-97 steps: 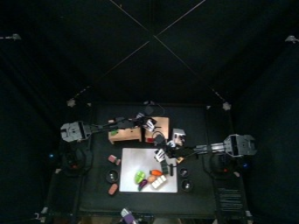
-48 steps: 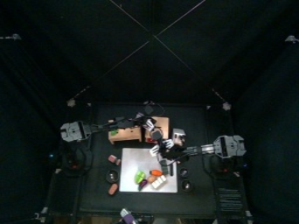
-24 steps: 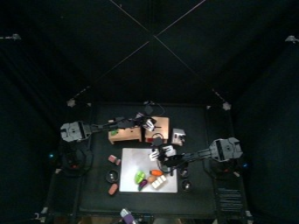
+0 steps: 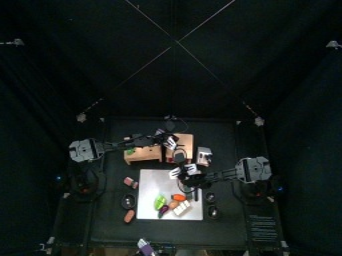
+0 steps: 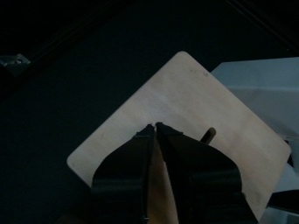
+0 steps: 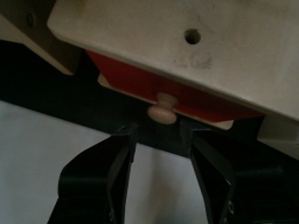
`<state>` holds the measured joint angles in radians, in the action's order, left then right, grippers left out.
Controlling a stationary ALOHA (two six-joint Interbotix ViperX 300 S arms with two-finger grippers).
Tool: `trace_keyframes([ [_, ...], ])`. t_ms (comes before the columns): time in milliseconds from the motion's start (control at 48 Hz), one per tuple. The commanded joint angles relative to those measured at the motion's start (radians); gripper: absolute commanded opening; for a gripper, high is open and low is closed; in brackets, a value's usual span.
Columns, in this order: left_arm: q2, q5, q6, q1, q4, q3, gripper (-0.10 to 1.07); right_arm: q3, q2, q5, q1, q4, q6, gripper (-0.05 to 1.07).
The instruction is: Grab drawer handle
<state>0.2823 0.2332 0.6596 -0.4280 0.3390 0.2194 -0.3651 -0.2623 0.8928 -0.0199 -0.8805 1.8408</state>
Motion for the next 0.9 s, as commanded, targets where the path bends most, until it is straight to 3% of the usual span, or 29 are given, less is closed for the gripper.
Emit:
trace_keyframes([
  [0, 0.000, 0.015, 0.000, -0.005, 0.000, 0.006, 0.58, 0.020, 0.014, 0.003, 0.015, -0.014, 0.014, 0.81],
  [542, 0.002, 0.015, 0.000, -0.005, -0.005, 0.008, 0.58, 0.055, -0.015, 0.003, 0.041, -0.005, 0.023, 0.78],
  [875, 0.002, 0.014, 0.000, -0.006, -0.014, 0.015, 0.58, 0.048, -0.014, 0.015, 0.044, 0.011, 0.023, 0.59],
])
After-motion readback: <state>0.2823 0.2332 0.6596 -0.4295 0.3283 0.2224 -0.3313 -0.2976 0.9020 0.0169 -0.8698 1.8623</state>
